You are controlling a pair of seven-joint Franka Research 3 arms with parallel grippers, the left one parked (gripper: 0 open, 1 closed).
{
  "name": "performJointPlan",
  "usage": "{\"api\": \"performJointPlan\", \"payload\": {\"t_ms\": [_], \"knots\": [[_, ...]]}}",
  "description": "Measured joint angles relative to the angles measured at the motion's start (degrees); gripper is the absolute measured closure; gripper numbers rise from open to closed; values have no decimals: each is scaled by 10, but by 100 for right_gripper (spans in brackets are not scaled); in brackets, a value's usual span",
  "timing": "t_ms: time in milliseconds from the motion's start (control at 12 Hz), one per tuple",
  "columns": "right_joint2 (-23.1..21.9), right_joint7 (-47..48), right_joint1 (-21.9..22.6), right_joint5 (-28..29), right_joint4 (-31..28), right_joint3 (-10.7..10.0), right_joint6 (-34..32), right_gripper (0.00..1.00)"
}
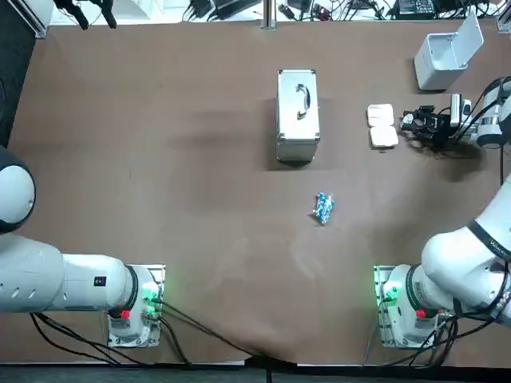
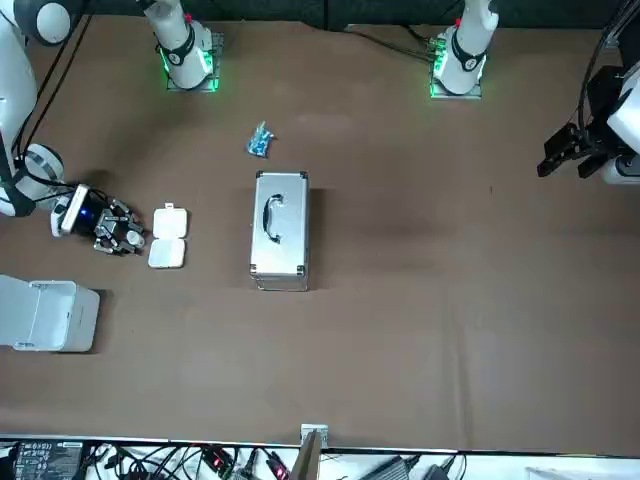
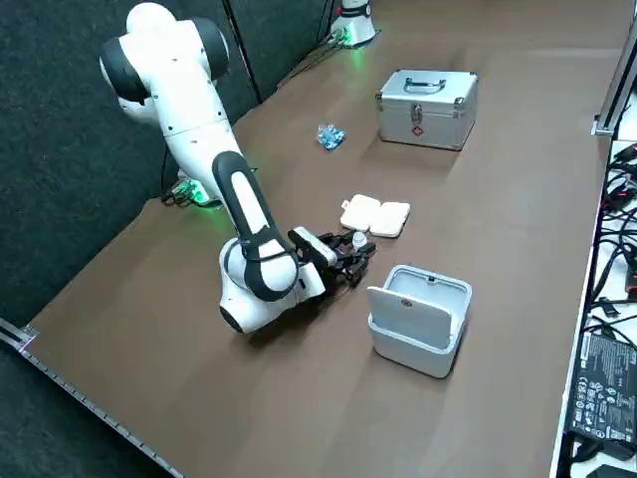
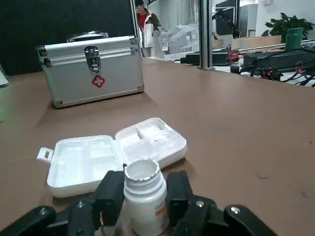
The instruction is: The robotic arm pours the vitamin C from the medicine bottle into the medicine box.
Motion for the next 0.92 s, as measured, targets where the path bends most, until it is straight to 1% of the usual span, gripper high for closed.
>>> {"api": "performJointPlan", "payload": {"t_ms": [667, 917], "knots": [[0, 1, 7, -1, 6, 3, 0, 55], [-12, 28, 18, -20, 18, 3, 8, 55]]}}
